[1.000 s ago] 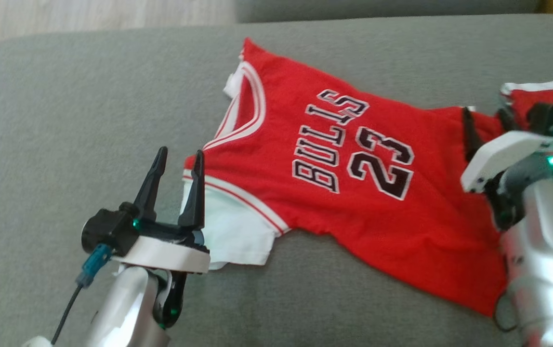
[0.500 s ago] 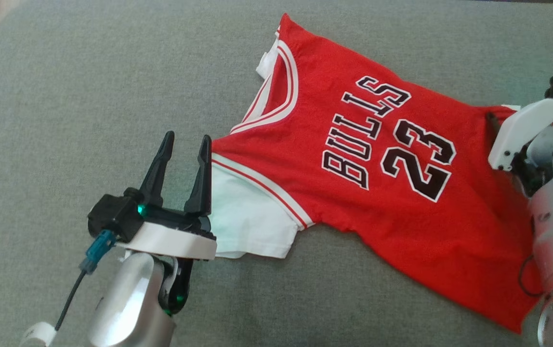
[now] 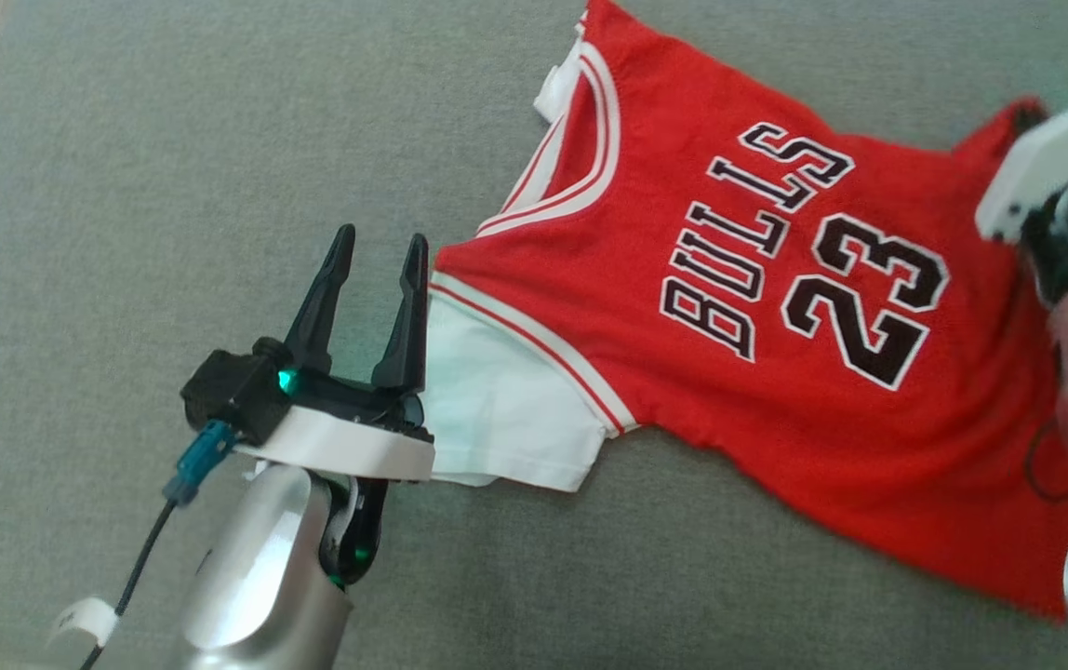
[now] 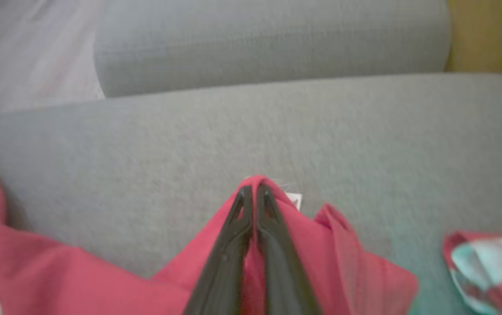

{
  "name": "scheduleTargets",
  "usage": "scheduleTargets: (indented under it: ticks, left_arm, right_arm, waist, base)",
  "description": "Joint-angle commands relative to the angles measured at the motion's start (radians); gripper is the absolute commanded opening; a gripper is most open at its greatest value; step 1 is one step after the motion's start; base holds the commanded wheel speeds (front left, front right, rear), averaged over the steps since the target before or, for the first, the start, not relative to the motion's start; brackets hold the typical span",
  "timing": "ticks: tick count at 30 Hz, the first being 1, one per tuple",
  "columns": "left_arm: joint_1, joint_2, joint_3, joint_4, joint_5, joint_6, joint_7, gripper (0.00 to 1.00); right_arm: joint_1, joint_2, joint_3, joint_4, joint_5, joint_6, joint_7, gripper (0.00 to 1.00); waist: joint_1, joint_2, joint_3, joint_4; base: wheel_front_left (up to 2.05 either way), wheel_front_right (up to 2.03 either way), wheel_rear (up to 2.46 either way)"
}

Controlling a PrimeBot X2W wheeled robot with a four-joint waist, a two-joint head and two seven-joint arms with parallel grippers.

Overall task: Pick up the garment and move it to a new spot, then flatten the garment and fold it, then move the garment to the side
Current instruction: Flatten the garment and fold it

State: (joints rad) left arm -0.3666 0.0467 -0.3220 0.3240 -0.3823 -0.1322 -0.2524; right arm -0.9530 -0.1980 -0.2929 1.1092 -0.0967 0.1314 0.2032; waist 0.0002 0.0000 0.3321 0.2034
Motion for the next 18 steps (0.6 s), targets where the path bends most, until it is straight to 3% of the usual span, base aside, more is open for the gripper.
scheduleTargets:
  ticks: [1, 12, 17, 18]
  left_arm:
    - [-0.030, 0.006, 0.028, -0.030, -0.011, 0.002, -0.009, 1.00]
    - [-0.047, 0.004, 0.007, -0.043, -0.045, 0.002, -0.009, 1.00]
    - [-0.046, 0.004, 0.006, -0.054, -0.057, 0.002, -0.009, 1.00]
    - [-0.045, 0.004, 0.009, -0.057, -0.059, 0.002, -0.009, 1.00]
  right_arm:
    - [-0.078, 0.000, 0.033, -0.033, 0.000, -0.001, -0.041, 0.00]
    - [-0.221, -0.068, 0.060, -0.009, -0.054, -0.001, -0.204, 0.00]
    - [-0.274, -0.103, 0.045, 0.023, -0.122, -0.001, -0.223, 0.00]
    - [-0.277, -0.109, 0.041, 0.029, -0.140, -0.001, -0.222, 0.08]
  waist:
    - [-0.0002, 0.0000, 0.014, 0.020]
    - [-0.0002, 0.0000, 0.041, 0.104]
    - [-0.0002, 0.0000, 0.047, 0.128]
    - [-0.0002, 0.0000, 0.047, 0.130]
  base:
    - [0.00, 0.00, 0.00]
    - [0.00, 0.00, 0.00]
    - [0.00, 0.00, 0.00]
    - [0.00, 0.00, 0.00]
